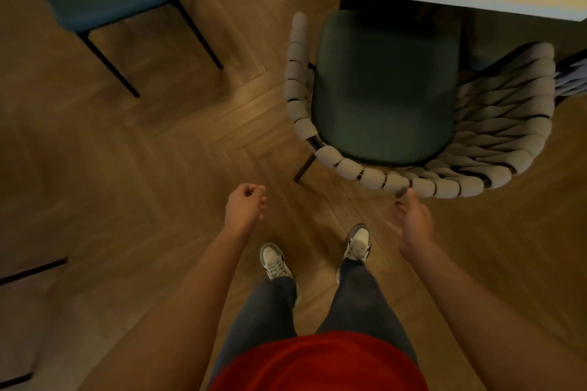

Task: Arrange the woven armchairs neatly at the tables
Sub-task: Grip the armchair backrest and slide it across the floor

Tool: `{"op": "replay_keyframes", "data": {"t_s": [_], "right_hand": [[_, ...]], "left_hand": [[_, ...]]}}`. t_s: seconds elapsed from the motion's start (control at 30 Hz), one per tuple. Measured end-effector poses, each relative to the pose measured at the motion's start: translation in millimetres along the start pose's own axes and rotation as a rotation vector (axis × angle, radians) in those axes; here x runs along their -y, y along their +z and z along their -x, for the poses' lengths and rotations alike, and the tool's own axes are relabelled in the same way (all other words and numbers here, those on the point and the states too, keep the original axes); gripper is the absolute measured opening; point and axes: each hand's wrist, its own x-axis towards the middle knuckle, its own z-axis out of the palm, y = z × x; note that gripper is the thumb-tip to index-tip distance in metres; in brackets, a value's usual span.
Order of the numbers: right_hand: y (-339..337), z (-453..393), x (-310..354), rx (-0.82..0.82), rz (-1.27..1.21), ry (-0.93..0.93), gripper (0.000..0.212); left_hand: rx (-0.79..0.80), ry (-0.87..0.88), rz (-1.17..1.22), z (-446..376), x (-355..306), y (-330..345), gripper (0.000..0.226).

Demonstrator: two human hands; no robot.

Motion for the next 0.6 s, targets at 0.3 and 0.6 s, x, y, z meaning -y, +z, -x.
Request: {"op": "replay_keyframes", "data": {"t_s": [0.3, 0.6], "right_hand": [[144.6, 80.1, -36.2, 0.193, 0.179, -0.023, 0.038], [292.8, 103.5, -21.4, 0.390, 0.450, -0.139, 0.018]], "left_hand": [[-0.072, -0.045, 0.102, -23.8, 17.3, -141.2, 0.014], [-0.190, -0.090, 0.194, -77.4, -3.5, -244.1, 0.016]]}}
